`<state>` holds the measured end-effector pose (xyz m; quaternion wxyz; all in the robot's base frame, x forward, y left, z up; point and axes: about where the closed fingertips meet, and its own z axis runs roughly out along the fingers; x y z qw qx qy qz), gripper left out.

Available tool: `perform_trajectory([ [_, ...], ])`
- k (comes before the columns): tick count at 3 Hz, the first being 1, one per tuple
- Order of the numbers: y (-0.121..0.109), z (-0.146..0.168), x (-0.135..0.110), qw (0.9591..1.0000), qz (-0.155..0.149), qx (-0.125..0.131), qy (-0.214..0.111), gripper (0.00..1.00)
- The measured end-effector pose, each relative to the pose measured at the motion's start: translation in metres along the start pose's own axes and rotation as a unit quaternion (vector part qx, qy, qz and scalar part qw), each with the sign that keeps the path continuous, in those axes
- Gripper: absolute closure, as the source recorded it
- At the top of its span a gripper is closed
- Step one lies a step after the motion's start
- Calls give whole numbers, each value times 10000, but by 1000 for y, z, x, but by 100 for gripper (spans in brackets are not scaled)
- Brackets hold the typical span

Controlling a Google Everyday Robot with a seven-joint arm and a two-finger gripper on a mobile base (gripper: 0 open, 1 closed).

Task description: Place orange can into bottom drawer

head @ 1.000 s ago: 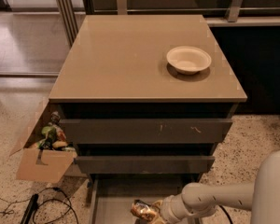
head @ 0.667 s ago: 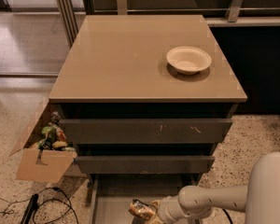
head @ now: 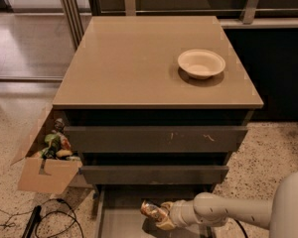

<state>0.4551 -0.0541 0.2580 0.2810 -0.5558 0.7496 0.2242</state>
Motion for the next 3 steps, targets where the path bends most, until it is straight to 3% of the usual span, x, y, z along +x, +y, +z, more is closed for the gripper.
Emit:
perform_trajectory([
  [1,0,6,0,10000,23,-48,-23,100],
  [3,11,67,19,9998,24,-175,55,100],
])
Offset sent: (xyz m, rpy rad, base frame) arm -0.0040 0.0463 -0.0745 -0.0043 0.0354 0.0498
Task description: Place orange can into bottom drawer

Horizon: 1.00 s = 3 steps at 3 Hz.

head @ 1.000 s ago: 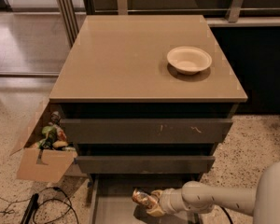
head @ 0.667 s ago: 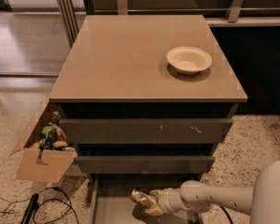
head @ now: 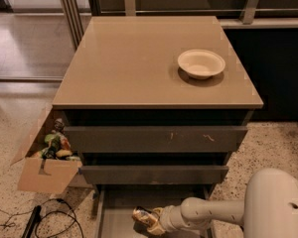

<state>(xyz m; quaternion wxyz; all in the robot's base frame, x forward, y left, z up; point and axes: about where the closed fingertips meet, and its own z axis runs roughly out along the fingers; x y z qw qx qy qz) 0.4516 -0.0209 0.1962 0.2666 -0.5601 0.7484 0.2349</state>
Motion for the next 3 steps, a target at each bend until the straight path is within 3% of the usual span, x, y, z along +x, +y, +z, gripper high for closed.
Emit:
perform_trajectory([
  [3,-5,33,35,9998,162,119,88,100],
])
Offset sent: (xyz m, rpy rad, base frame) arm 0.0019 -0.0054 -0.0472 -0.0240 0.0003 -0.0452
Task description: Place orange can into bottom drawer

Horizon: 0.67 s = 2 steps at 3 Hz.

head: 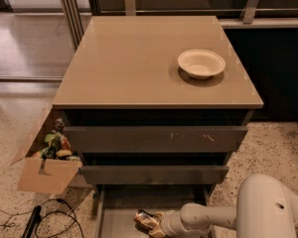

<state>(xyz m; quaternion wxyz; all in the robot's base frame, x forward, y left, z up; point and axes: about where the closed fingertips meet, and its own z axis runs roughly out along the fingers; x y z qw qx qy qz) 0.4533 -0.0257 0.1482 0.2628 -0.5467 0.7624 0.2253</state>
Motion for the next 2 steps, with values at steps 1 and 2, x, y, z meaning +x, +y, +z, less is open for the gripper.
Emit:
perform_trajectory([
  [1,-7,10,17,9999,131,9,50,99],
  [2,-9,15,23,9998,180,-16,79,77],
])
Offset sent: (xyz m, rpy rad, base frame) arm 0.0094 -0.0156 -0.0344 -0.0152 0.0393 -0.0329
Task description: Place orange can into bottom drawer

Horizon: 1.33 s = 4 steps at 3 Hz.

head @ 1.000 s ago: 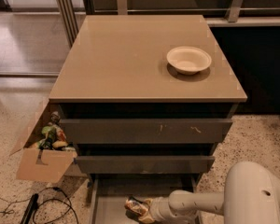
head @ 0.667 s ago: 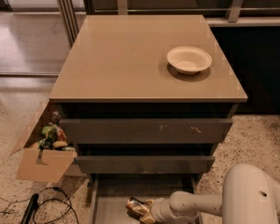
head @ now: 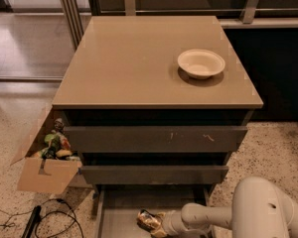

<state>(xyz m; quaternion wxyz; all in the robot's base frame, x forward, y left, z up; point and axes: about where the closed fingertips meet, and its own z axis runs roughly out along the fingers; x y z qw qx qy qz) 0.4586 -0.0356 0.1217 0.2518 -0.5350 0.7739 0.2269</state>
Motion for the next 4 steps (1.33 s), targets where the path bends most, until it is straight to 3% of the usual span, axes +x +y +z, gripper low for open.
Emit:
perform_trajectory([
  [1,0,0,0,10000,1,0,1,54],
  [2,0,0,0,10000,1,-1,1,23],
  [3,0,0,0,10000,1,-2,0,0],
  [4,0,0,0,10000,1,-2,0,0],
])
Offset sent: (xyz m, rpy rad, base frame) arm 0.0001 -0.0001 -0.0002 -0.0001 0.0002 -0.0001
